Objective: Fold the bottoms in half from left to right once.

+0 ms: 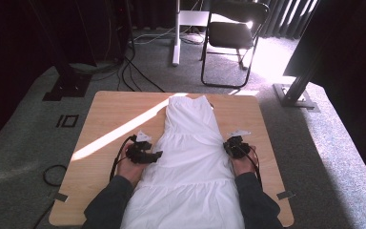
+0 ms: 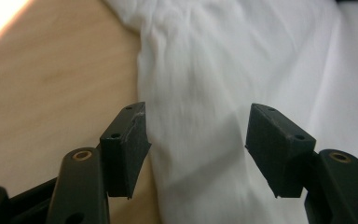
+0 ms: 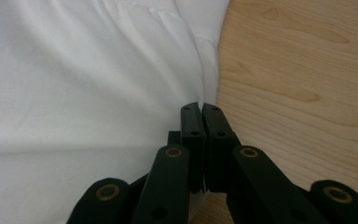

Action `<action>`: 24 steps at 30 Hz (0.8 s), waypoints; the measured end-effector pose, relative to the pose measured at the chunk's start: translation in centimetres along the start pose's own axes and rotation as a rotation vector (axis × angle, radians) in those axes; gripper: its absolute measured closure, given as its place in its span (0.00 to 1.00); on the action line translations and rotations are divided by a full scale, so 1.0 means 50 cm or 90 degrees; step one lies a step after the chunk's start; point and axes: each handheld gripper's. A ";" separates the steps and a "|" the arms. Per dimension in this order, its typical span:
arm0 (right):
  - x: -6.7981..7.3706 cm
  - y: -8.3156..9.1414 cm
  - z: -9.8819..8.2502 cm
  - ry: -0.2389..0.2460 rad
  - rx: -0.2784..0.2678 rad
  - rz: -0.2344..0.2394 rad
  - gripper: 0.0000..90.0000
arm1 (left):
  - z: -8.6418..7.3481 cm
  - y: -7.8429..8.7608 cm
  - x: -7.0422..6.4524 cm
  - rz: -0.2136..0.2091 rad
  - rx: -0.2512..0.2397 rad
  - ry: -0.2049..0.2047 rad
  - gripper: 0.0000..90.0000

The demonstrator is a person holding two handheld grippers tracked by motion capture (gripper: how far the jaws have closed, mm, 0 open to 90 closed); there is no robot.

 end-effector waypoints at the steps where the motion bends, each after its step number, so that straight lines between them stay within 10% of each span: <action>1: 0.000 0.000 0.000 -0.002 0.000 0.001 0.98 | 0.015 -0.015 0.002 0.010 0.002 -0.007 0.43; 6: -0.005 -0.001 -0.002 -0.017 -0.006 0.013 0.98 | 0.032 -0.093 0.011 0.038 0.041 -0.008 0.45; 8: -0.005 0.000 -0.004 -0.021 -0.004 0.014 0.98 | 0.023 -0.102 0.014 0.001 0.046 -0.004 0.71; 11: -0.001 0.008 -0.010 -0.016 -0.003 0.019 0.99 | 0.009 -0.087 -0.004 0.000 0.057 -0.031 0.92; 24: 0.066 0.116 -0.115 0.006 0.018 0.114 0.94 | -0.133 0.022 -0.057 -0.048 0.011 -0.032 0.91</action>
Point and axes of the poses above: each handheld gripper's, and its own axes: y roughly backward along the jaws, z roughly out of its top, x roughly to its left, and after that the axes turned 4 degrees about -z, right-handed
